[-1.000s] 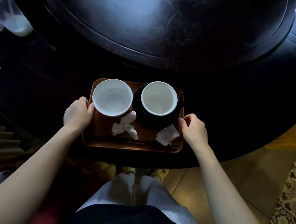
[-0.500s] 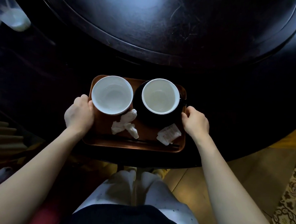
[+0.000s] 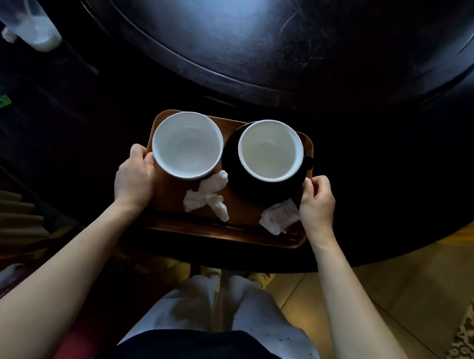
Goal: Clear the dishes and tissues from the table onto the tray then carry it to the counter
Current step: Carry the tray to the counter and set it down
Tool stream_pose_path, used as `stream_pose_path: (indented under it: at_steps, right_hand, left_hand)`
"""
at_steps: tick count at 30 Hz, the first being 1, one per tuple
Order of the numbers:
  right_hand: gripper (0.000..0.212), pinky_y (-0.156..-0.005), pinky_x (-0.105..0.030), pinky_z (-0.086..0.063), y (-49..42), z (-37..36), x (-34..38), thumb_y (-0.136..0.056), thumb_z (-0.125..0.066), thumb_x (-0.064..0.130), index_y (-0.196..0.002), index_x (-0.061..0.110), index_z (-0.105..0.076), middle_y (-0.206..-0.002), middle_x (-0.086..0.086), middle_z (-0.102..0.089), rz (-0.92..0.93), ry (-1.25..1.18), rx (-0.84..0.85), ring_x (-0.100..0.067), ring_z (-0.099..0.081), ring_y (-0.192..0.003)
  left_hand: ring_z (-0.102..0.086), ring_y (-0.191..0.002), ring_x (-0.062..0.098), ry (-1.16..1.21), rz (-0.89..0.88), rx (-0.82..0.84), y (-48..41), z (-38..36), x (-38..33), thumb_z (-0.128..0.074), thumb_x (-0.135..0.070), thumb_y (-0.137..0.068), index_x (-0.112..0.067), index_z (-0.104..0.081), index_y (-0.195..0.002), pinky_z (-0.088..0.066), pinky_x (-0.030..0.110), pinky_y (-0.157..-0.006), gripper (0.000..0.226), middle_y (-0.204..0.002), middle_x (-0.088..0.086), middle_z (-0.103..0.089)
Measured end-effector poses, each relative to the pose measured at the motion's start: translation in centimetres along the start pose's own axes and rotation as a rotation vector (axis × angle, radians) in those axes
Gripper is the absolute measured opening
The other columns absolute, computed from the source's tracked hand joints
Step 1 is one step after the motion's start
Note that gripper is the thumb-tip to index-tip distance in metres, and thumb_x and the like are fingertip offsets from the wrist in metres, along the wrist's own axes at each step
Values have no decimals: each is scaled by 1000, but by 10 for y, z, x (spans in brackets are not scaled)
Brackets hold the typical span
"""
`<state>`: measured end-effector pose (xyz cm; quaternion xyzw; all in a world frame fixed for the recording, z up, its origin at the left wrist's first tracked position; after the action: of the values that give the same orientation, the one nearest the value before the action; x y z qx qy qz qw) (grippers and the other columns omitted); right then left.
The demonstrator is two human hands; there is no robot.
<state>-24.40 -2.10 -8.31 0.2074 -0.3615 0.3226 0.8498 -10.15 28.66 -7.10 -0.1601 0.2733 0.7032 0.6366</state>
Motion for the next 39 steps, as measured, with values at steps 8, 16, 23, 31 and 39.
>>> stream_pose_path:
  at_steps: [8,16,23,31,39]
  right_hand:
    - [28,-50,-16,-33,-7,19,-9,-96,-46,31,-76,12,-50,-62,4,-46,-19,-180,129,-1,-42,-53]
    - [22,-65,-20,-46,-7,60,7,-94,-52,31,-91,12,-63,-79,0,-63,-24,-354,70,-5,-58,-73]
    - [17,-60,-8,-49,0,95,25,-94,-51,24,-87,18,-66,-81,2,-66,-44,-441,-26,1,-60,-71]
    - [22,-54,-2,-45,18,147,35,-94,-50,15,-79,26,-63,-76,5,-64,-65,-481,-209,7,-60,-63]
    - [21,-54,-17,-40,49,209,21,-94,-51,22,-76,18,-61,-69,4,-58,-70,-399,-372,-3,-52,-64]
  left_hand:
    - [-50,-81,29,96,-81,40,3,-1,-22,-38,-18,-95,1,-49,-104,-36,36,-69,24,-90,18,-57]
    - [-48,-84,23,155,-130,43,2,7,-61,-41,-17,-94,3,-52,-107,-33,30,-72,25,-101,24,-61]
    - [-59,-108,31,205,-228,134,-8,18,-99,-46,-20,-93,-3,-59,-116,-41,36,-88,32,-114,18,-66]
    - [-56,-111,26,212,-397,261,-5,24,-156,-47,-12,-91,-7,-56,-123,-39,32,-89,33,-121,12,-63]
    - [-59,-100,23,248,-573,319,30,20,-217,-51,-8,-90,-5,-59,-118,-38,28,-82,29,-113,13,-66]
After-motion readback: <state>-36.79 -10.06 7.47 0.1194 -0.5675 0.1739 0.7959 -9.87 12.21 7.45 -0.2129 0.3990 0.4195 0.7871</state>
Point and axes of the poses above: each hand's wrist, its own y-axis away from the middle knuckle, its own z-axis out of the back of the hand, x = y × z, the point moved 5 cm from there along -y, towards the middle knuckle
